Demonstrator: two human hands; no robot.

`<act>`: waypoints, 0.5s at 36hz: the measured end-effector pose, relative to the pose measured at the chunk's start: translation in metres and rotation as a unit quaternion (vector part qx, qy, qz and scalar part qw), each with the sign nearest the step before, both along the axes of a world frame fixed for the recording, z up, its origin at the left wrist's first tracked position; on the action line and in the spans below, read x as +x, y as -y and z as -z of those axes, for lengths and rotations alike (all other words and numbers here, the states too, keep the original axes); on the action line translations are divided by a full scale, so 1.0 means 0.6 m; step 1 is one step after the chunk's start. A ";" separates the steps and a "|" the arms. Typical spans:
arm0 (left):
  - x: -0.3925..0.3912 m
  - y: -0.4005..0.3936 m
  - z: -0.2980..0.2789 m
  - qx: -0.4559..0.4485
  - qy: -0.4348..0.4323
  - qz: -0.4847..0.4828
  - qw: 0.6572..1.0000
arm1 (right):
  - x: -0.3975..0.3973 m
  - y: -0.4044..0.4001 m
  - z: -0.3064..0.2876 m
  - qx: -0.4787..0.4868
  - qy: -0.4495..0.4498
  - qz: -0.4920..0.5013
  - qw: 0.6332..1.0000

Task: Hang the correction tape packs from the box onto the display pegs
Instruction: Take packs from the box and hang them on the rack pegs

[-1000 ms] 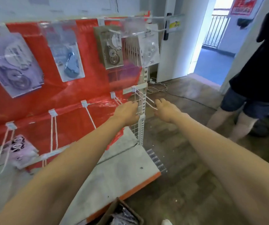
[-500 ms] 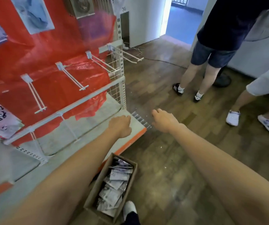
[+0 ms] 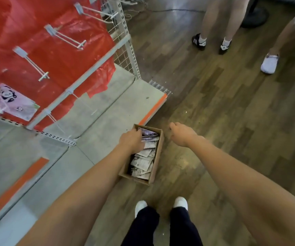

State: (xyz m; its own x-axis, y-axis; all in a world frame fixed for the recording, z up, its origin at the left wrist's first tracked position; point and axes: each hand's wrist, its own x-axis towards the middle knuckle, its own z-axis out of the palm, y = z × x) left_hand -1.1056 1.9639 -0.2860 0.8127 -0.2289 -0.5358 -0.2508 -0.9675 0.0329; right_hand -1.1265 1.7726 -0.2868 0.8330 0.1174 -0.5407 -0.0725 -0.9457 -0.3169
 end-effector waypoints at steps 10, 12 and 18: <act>-0.030 -0.096 0.035 -0.062 0.006 0.036 0.997 | -0.046 -0.118 0.044 0.027 -0.014 0.069 0.997; -0.033 -0.134 0.054 -0.071 -0.013 0.028 0.997 | -0.059 -0.151 0.065 0.034 -0.017 0.094 0.995; -0.047 -0.259 0.177 -0.085 -0.052 0.006 0.995 | -0.095 -0.269 0.196 0.055 -0.046 0.112 0.991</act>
State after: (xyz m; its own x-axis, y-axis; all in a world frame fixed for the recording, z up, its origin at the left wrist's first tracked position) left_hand -1.1341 2.1195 -0.3921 0.7518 -0.3329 -0.5692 -0.2490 -0.9426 0.2224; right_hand -1.1837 1.9341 -0.4045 0.7921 -0.0033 -0.6104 -0.3108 -0.8628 -0.3987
